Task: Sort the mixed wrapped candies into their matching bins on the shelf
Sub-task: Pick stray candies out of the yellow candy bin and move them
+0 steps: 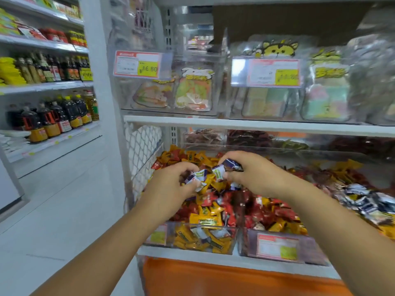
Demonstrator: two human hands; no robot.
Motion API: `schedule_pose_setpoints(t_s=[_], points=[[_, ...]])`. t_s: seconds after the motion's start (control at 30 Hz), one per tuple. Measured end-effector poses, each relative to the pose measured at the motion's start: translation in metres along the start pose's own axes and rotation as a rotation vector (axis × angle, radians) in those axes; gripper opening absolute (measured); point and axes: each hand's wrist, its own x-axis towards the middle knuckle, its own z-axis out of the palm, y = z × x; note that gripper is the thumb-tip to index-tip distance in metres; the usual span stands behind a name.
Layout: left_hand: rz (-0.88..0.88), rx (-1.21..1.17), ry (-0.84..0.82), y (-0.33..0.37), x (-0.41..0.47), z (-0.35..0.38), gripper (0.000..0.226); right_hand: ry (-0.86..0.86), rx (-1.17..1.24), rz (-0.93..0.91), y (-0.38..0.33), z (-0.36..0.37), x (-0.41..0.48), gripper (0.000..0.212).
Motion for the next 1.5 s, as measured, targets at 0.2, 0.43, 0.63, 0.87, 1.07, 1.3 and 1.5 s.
schedule_pose_setpoints(t_s=[0.2,0.43,0.63,0.87,1.07,1.3,1.5], points=[[0.118,-0.049,-0.006,0.062,0.023,0.065,0.023,0.086,0.014,0.147,0.059,-0.045,-0.049,0.012],[0.210,-0.125,-0.081,0.134,0.053,0.152,0.021,0.289,0.020,0.414,0.149,-0.099,-0.117,0.013],[0.247,-0.212,-0.240,0.188,0.085,0.224,0.026,0.427,-0.112,0.527,0.204,-0.116,-0.146,0.016],[0.220,-0.059,-0.498,0.198,0.103,0.252,0.043,0.343,-0.115,0.571,0.219,-0.129,-0.151,0.047],[0.303,0.089,-0.379,0.173,0.093,0.191,0.038,0.361,-0.131,0.557,0.198,-0.142,-0.152,0.028],[0.276,0.153,-0.227,0.102,0.052,0.089,0.034,0.229,-0.115,0.326,0.126,-0.110,-0.115,0.021],[0.093,0.239,-0.206,0.022,0.015,0.004,0.036,0.093,-0.120,0.036,0.037,-0.049,-0.062,0.022]])
